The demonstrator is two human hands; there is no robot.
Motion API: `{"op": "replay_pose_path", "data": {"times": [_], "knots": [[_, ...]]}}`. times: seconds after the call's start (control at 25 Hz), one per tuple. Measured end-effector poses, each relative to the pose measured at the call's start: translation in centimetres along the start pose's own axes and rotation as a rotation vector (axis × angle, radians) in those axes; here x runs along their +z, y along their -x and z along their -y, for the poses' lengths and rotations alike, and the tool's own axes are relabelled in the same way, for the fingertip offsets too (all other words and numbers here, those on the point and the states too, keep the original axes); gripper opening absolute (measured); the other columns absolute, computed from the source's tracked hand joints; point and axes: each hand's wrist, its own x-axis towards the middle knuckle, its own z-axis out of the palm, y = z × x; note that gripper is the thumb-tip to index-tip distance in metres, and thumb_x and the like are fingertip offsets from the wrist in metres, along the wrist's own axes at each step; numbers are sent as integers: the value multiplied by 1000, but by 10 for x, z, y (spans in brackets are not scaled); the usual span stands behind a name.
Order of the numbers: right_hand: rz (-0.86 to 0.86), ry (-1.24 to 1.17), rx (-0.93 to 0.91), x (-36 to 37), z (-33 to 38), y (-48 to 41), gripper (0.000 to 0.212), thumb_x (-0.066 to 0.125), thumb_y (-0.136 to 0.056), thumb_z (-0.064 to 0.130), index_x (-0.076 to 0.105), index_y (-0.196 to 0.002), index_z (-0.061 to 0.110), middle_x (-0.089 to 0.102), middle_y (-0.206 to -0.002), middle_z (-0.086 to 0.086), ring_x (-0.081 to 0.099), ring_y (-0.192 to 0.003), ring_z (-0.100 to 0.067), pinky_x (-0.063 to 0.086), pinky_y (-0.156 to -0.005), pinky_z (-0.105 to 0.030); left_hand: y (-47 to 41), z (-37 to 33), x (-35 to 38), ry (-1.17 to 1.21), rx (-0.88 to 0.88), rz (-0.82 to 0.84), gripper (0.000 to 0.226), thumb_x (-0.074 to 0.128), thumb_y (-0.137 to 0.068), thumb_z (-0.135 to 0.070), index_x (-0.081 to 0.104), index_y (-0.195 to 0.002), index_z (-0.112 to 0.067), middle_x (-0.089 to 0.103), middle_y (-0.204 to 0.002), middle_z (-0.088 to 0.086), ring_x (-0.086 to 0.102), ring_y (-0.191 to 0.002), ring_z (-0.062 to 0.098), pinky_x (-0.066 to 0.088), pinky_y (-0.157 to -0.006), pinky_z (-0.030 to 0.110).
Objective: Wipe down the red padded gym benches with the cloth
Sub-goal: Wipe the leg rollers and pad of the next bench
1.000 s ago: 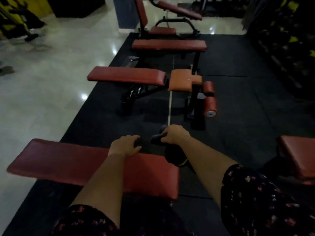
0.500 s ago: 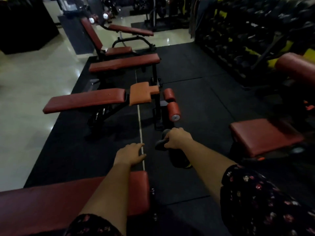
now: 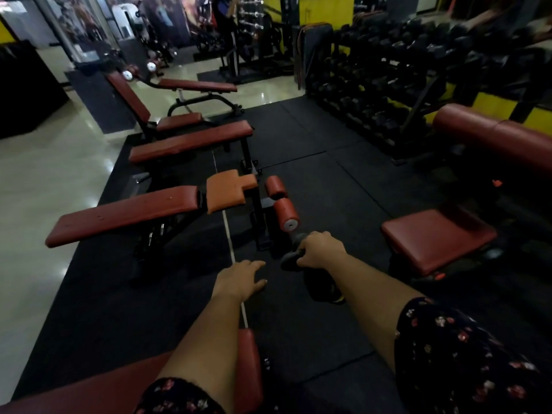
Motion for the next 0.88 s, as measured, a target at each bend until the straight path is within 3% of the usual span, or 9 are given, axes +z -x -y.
{"op": "replay_pose_path", "data": {"times": [0.48,0.88], "knots": [[29,-2,41,12,61,-3,43,61,-85,42,58,-126,28,50,-126,-5,45,-117,-29,46,-93,-42,-4,60,2,-15,34,35,60,48,-97,-52,31,-152,-33,44,-146,-2,44,-132,21,44,-97,38],[-26,-51,205,-21,-19,-37,49,59,-87,45,56,-130,23,45,-131,-6,45,-120,-30,46,-93,-41,-83,2,-25,13,105,15,59,51,-95,-50,34,-149,-35,46,-143,-1,47,-129,22,46,-99,39]]}}
